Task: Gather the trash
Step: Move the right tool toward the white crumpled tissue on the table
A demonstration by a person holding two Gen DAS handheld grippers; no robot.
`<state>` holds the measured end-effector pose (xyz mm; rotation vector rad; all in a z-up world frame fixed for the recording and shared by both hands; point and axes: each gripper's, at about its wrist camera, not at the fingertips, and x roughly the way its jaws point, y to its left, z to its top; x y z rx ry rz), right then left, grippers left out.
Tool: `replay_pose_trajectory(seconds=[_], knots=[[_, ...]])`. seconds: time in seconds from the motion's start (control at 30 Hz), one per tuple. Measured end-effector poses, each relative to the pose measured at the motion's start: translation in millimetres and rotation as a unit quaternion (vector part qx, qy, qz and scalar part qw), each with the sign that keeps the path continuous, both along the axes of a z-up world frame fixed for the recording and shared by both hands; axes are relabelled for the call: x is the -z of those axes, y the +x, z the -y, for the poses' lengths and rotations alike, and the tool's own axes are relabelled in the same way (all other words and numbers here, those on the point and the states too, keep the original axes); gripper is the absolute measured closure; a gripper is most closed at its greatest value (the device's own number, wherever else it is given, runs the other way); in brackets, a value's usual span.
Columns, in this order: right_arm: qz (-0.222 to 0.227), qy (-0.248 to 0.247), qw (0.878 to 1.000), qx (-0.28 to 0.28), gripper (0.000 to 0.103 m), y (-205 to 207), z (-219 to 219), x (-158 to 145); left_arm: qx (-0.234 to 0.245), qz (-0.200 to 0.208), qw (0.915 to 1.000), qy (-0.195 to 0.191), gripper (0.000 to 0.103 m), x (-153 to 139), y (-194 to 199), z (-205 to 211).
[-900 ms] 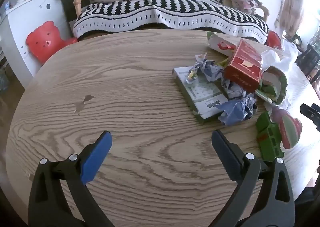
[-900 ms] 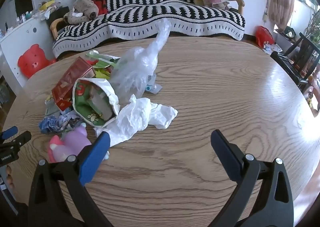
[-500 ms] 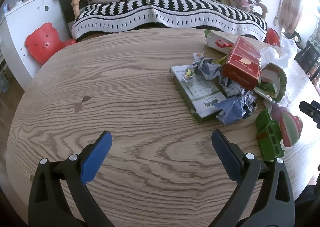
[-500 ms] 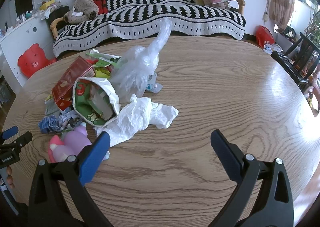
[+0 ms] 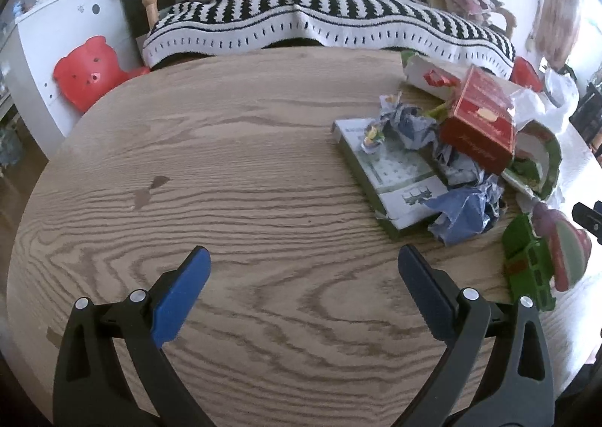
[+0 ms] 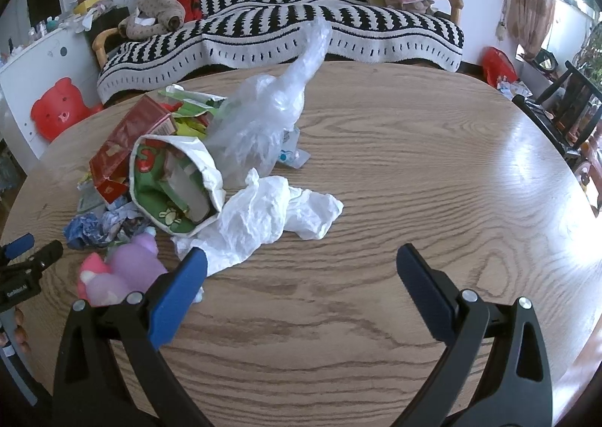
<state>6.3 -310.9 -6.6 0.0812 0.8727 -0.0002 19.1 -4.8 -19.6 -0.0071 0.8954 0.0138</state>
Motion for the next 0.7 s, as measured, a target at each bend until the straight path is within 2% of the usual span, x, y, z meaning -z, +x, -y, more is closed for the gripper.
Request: replay_pose_trajectory(seconds=[0.2,0.43,0.7], knots=[[0.003,0.002,1.0,-0.009,0.006,3.2,1.1,-1.4,0.013,-0.028,0.9995,0.011,0.006,6.5,11.2,18.6],[-0.002,0.01,1.0,-0.006,0.006,7.5,7.4,1.0,0.018,-0.019,0.9995,0.018,0.006,7.9,14.3,22.4],[-0.001,0.019,1.0,-0.011,0.006,6.4,6.0,-0.1,0.009,-0.019,0.9998,0.005,0.006,4.5,21.2,24.3]])
